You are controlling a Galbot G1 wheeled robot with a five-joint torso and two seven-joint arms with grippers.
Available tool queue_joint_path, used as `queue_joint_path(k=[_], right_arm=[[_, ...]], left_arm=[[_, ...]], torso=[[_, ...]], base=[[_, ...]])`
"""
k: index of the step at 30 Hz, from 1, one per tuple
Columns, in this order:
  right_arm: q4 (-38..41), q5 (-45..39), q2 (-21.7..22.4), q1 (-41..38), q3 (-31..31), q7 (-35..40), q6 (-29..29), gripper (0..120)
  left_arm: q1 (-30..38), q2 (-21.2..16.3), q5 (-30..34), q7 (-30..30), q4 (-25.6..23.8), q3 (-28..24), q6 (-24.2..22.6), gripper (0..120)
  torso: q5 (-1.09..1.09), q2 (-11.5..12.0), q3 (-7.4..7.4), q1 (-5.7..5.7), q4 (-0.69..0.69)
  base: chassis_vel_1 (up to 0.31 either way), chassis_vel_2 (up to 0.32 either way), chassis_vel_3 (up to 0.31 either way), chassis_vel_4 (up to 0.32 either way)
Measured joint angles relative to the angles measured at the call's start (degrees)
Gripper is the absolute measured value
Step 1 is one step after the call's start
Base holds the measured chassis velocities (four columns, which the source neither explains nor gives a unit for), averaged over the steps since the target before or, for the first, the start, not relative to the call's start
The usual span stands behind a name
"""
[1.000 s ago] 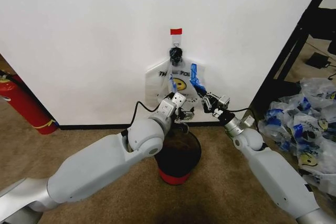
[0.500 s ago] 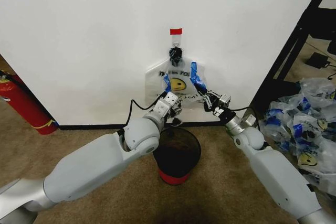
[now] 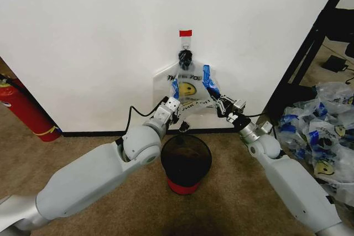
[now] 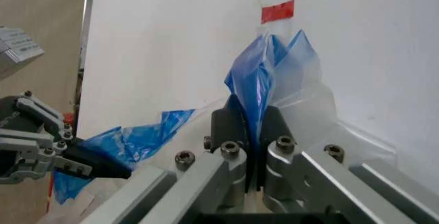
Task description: Pick up the garbage bag from the wall and place it over the trash bin.
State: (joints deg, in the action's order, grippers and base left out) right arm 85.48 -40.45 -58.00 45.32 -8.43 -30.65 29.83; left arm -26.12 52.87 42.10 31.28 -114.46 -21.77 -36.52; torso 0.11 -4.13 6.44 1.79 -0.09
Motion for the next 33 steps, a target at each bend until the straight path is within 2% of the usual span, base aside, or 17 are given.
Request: queue_joint_path(k=[4,9,12,14,15,18,22,28,33], right_arm=[[1.17,-1.72,0.47,1.04,-0.29,0.3,-0.14,0],[4.43,-4.71,2.84,5.89,-2.4,-1.86,-1.5,0],[5.13,-6.06,5.32,11.13,-6.01,-10.63,-4.22,0],[4.43,-5.7,6.48,13.79,-8.84,-18.18,-5.76,0],[4.43,-5.7,6.48,13.79,-8.84,-18.18,-5.76,0],[3.71,-3.7,7.63,17.65,-13.64,-27.2,-7.15,0],[5.05,-3.56,7.38,19.71,-14.86,-26.18,-5.49,0],[12.16,-3.75,4.41,23.76,-14.03,-15.99,0.33,0],[16.62,-3.34,3.15,26.14,-14.28,-12.05,2.11,0]], left_arm=[[-0.96,-0.41,1.25,-0.27,-0.89,1.1,1.9,0],[-5.86,-1.74,3.85,-1.92,-4.04,6.29,7.3,0],[-12.59,-2.4,4.0,-3.96,-5.47,12.03,11.32,0],[-16.79,-2.5,3.49,-4.84,-5.99,14.72,12.46,0],[-16.79,-2.5,3.49,-4.84,-5.99,14.72,12.46,0],[-24.05,-2.34,1.14,-6.67,-7.24,18.94,14.49,0],[-27.99,-2.05,-0.99,-7.9,-9.35,21.69,16.01,0],[-37.15,-2.01,-6.11,-11.7,-18.57,27.96,18.54,0],[-42.74,-0.96,-8.66,-13.27,-23.13,29.98,19.32,0]], torso=[[0.0,0.0,0.0,0.0,0.0],[-0.01,0.0,0.0,0.0,0.01],[-0.02,0.0,-0.01,0.0,-0.02],[0.0,0.0,-0.01,0.0,0.0],[0.0,0.0,-0.01,0.0,0.0],[0.02,0.0,-0.01,-0.01,-0.02],[-0.01,0.0,-0.01,0.0,-0.01],[-0.01,-0.01,-0.01,0.0,0.01],[0.0,-0.01,-0.01,-0.01,0.0]], base=[[0.0,0.0,0.0,0.0],[0.0,0.0,0.0,0.0],[0.0,0.0,0.0,0.0],[0.0,0.0,0.0,0.0],[0.0,0.0,0.0,0.0],[0.0,0.0,0.0,0.0],[0.0,0.0,0.0,0.0],[0.0,0.0,0.0,0.0],[0.0,0.0,0.0,0.0]])
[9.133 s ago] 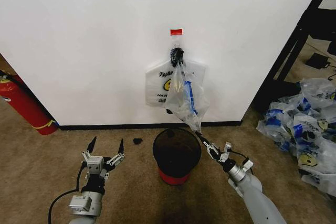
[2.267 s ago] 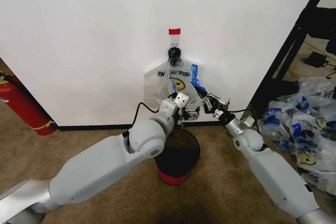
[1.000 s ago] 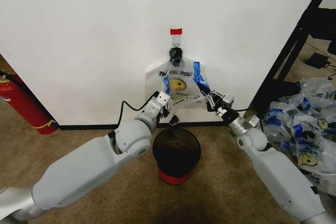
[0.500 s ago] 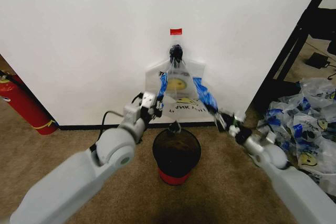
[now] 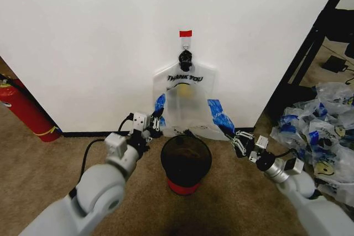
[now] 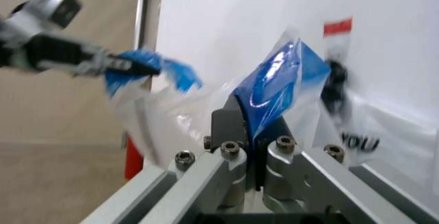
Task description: Pick up the garbage bag from the wall and place it over the trash bin.
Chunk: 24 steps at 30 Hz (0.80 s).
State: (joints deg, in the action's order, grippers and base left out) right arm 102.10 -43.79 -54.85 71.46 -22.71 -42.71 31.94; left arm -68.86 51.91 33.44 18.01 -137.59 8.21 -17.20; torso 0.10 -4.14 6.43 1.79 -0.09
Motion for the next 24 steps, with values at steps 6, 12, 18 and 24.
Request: queue_joint_path(k=[6,12,18,24], right_arm=[[5.26,-0.08,-0.77,2.02,-0.08,5.12,0.8,0],[8.93,0.32,-0.84,2.81,-1.39,6.6,0.72,0],[7.4,1.17,-0.78,2.85,-2.11,5.36,0.94,0],[0.74,3.31,-2.5,2.0,-0.02,3.0,3.56,0]], left_arm=[[-4.86,2.04,-1.83,0.1,-4.79,2.87,-1.39,0],[-6.17,2.31,-0.4,0.18,-6.08,6.71,-3.13,0],[-7.32,3.77,-1.04,-0.72,-6.06,6.62,-2.89,0],[-7.88,5.09,-3.6,-1.35,-3.23,5.2,-1.57,0]], torso=[[0.01,0.0,0.0,0.0,0.0],[0.0,0.0,0.01,0.01,0.0],[0.01,0.0,0.01,0.01,0.0],[0.0,0.0,0.01,0.0,-0.01]], base=[[0.0,0.0,0.0,0.0],[0.0,0.0,0.0,0.0],[0.0,0.0,0.0,0.0],[0.0,0.0,0.0,0.0]])
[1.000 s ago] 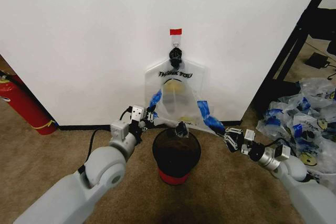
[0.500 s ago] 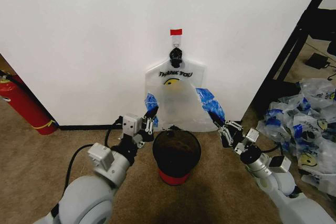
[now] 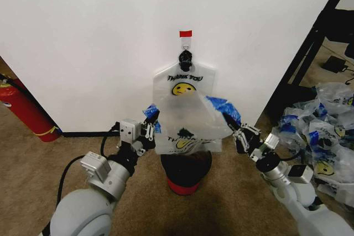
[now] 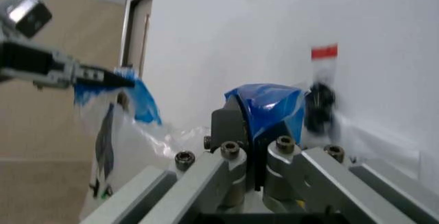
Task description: Pick up the garbage bag from the wall and place it over the trash bin.
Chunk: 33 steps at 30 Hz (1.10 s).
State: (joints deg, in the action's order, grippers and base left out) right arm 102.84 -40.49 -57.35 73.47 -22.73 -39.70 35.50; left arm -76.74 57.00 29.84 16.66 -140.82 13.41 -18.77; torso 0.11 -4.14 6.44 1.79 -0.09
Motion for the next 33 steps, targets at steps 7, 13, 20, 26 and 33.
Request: queue_joint_path(k=[7,13,20,26,33], right_arm=[[-7.56,3.62,-2.04,-1.07,1.32,-4.1,3.44,0],[-11.75,5.17,-2.78,-3.01,-0.47,-9.9,4.28,0],[-19.82,7.41,-2.76,-6.3,-5.63,-21.61,4.72,0],[-24.75,7.94,-2.57,-6.12,-6.1,-23.83,6.34,0],[-26.28,5.82,-3.61,-3.84,-2.71,-22.1,8.64,0]], left_arm=[[-2.49,3.56,-2.23,-0.34,5.63,-1.53,2.18,0],[-4.03,7.65,-2.56,-0.71,10.97,-2.53,3.89,0],[-5.38,11.24,-4.7,-2.73,16.21,-3.31,6.86,0],[-7.35,11.33,-6.75,-3.87,17.46,-3.52,8.49,0],[-10.28,11.09,-9.79,-6.16,17.75,-4.27,10.35,0]], torso=[[-0.01,0.0,0.01,0.01,0.01],[-0.01,0.0,0.0,0.01,0.01],[-0.02,0.0,0.0,0.01,0.01],[-0.01,0.0,0.0,0.01,0.0],[-0.02,0.0,0.0,0.0,0.0]], base=[[0.0,0.0,0.0,0.0],[0.0,0.0,0.0,0.0],[0.0,0.0,0.0,0.0],[0.0,0.0,0.0,0.0],[0.0,0.0,0.0,0.0]])
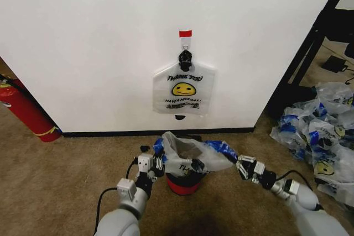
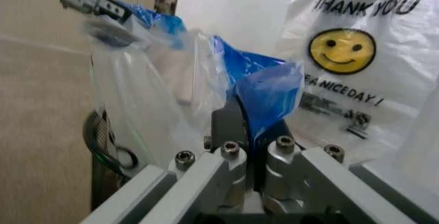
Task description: Pick up the garbage bag from the wall and place it over the trash bin.
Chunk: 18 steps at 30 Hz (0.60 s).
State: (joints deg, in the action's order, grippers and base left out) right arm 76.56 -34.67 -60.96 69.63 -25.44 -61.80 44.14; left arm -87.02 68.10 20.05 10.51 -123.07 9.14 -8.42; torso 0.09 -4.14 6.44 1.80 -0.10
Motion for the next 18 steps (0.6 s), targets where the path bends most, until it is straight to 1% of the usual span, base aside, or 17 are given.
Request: queue_joint_path(k=[6,7,9,10,11,13,16,18], right_arm=[[0.91,-1.28,-0.39,0.0,1.25,1.2,0.84,0],[0.93,-1.28,-0.35,-0.04,1.75,1.21,0.9,0],[0.96,-1.26,-0.23,-0.1,2.54,1.27,0.92,0],[1.13,-1.21,-0.23,-0.24,2.81,1.28,0.92,0],[1.13,-1.21,-0.23,-0.24,2.81,1.28,0.92,0],[1.52,-1.16,-0.26,-0.65,2.98,1.31,0.92,0],[2.28,-1.16,-0.28,-1.07,3.36,1.46,0.9,0],[2.94,-1.35,-0.27,-1.08,3.41,1.67,0.94,0]], left_arm=[[0.28,-0.04,-1.22,-3.05,0.26,-0.25,1.3,0],[0.37,-0.93,-1.7,-5.59,1.22,-0.24,2.78,0],[1.19,-2.62,-1.54,-8.73,2.83,0.23,4.67,0],[2.44,-3.97,-1.14,-11.43,4.03,1.03,6.06,0],[2.44,-3.97,-1.14,-11.43,4.03,1.03,6.06,0],[4.28,-5.9,-1.11,-15.53,5.39,2.28,7.58,0],[7.44,-9.58,-3.27,-23.56,6.37,3.83,9.09,0],[8.88,-11.36,-4.31,-28.44,6.52,4.6,9.78,0]], torso=[[0.02,0.0,0.0,0.0,0.01],[0.03,0.0,0.0,0.0,0.01],[0.02,0.0,0.0,0.0,0.01],[0.02,0.0,0.0,0.0,0.01],[0.02,0.0,0.0,0.0,0.01],[0.03,0.0,0.0,0.0,0.0],[0.03,0.0,0.0,0.0,0.01],[0.01,0.0,0.0,0.0,0.0]], base=[[0.0,0.0,0.0,0.0],[0.0,0.0,0.0,0.0],[0.0,0.0,0.0,0.0],[0.0,0.0,0.0,0.0],[0.0,0.0,0.0,0.0],[0.0,0.0,0.0,0.0],[0.0,0.0,0.0,0.0],[0.0,0.0,0.0,0.0]])
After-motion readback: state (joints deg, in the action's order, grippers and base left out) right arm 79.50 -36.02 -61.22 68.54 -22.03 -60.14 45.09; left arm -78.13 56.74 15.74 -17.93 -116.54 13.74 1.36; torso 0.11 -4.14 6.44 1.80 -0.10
